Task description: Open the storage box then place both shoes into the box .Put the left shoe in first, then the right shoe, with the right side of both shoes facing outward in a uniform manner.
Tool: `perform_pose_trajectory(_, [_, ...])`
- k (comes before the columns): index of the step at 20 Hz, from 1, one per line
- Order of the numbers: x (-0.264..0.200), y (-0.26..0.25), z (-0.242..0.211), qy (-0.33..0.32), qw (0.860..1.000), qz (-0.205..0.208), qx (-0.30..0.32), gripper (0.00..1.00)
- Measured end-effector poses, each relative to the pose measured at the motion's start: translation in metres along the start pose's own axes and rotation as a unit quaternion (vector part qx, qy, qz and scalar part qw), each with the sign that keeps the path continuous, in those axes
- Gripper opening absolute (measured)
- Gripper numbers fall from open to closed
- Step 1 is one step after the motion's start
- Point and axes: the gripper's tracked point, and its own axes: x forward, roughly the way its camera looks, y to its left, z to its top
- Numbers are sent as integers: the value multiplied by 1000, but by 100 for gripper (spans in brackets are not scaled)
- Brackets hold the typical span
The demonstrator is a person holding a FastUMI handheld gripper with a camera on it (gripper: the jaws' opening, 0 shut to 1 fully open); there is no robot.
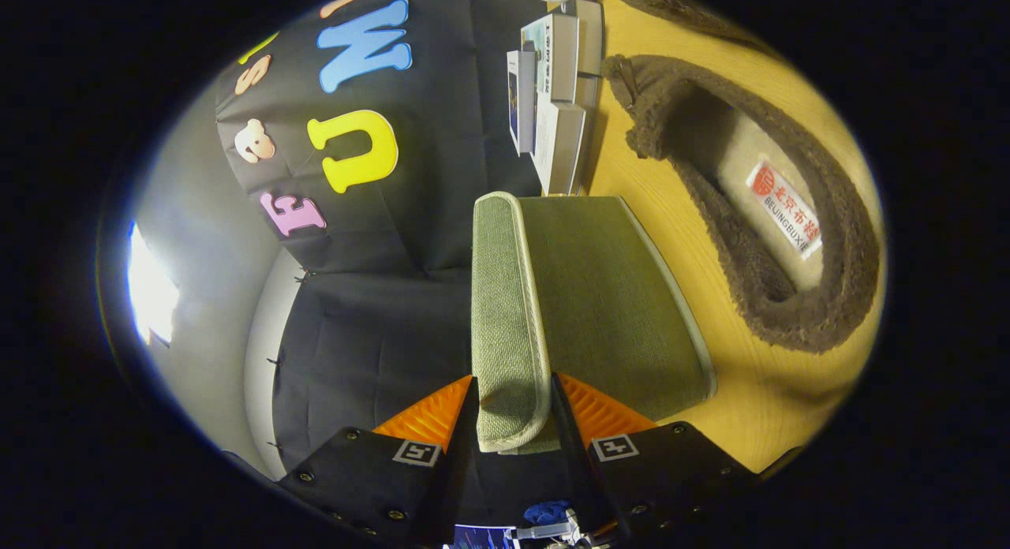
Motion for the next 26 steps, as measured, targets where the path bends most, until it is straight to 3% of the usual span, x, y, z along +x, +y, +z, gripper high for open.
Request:
perform_pose_trajectory(6, [-4,15,-20,39,999,19,-14,55])
perform_pose_trajectory(10, [7,12,-24,42,998,-1,-35,55])
perform_pose_trajectory(11, [-9,-2,-1,18,998,-40,-48,55])
perform_pose_trajectory(13, [19,2,4,-14,999,-30,-14,6])
perform_pose_trajectory(17, [18,13,7,-22,998,-30,-53,0])
perform_pose_trajectory(26, [5,63,42,-30,990,-53,-127,0])
